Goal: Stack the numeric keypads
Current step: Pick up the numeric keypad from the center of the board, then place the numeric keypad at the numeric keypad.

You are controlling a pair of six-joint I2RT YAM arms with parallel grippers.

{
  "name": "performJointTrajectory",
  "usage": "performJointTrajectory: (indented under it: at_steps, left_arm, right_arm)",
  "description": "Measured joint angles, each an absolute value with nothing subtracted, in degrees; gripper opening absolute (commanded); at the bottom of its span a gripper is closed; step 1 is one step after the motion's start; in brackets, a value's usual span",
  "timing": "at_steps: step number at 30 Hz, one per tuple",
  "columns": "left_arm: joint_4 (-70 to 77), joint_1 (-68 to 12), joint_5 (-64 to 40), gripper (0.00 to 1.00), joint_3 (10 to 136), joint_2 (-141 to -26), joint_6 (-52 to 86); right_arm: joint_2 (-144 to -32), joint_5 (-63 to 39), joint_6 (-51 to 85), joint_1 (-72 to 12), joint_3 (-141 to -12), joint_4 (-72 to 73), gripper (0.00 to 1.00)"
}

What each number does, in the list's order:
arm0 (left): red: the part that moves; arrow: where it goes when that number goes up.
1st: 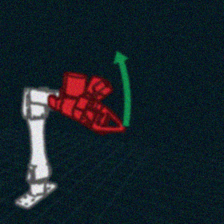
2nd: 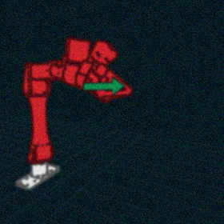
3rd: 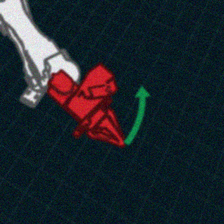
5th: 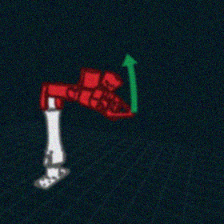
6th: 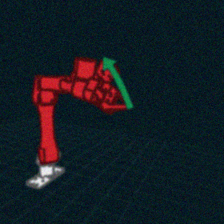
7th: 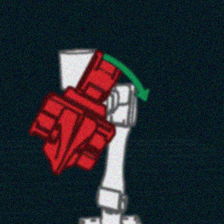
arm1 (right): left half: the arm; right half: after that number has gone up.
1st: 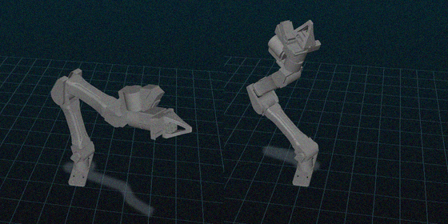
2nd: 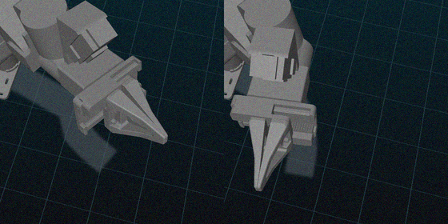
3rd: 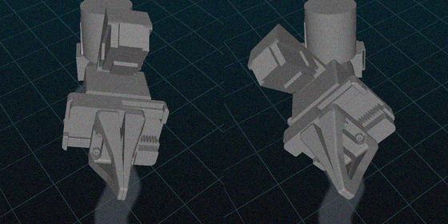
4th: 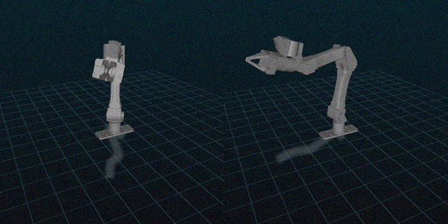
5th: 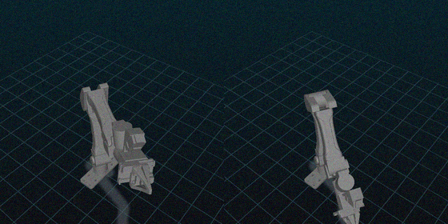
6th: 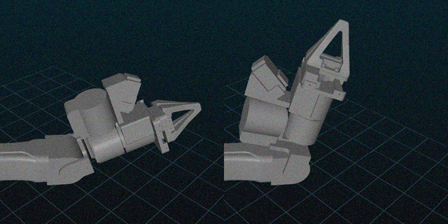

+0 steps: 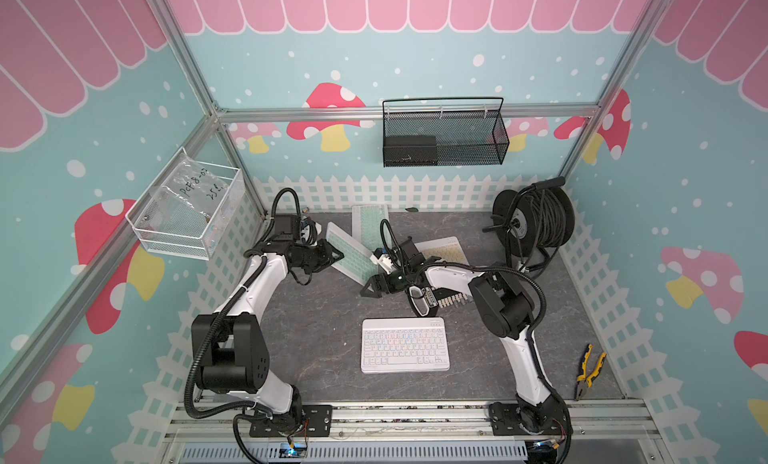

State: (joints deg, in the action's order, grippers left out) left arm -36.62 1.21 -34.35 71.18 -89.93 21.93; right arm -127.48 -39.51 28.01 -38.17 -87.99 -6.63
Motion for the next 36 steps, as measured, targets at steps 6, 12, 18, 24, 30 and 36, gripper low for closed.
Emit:
performJointTrajectory:
  at_steps: [6,12,18,24,30,36]
  left_arm:
    - [-37.8,1.2,-31.5,0.13,71.2,-89.9,21.6]
    - [-37.9,1.2,-30.8,0.04,71.2,-89.3,21.7]
    - [-38.2,1.2,-30.6,0.0,71.2,-87.6,21.7]
    - [-39.0,1.7,-31.6,0.0,71.2,-82.8,22.9]
    - [-36.3,4.0,-38.8,0.0,70.7,-78.1,27.8]
    - [-27.0,3.9,-47.5,0.0,64.3,-74.9,37.1]
  right_arm:
    - [-126.1,-38.2,28.8,-37.9,-86.1,-6.0,1.0]
    - [-124.1,-36.2,30.2,-37.0,-84.1,-6.0,1.0]
    - [-119.6,-33.7,33.2,-36.3,-82.3,-5.4,1.0]
    - [-109.8,-28.8,39.7,-36.0,-77.8,-0.4,1.0]
    - [-97.1,-26.5,50.5,-33.6,-63.3,13.7,1.0]
    - [-92.4,-26.9,58.9,-31.7,-49.7,25.3,1.0]
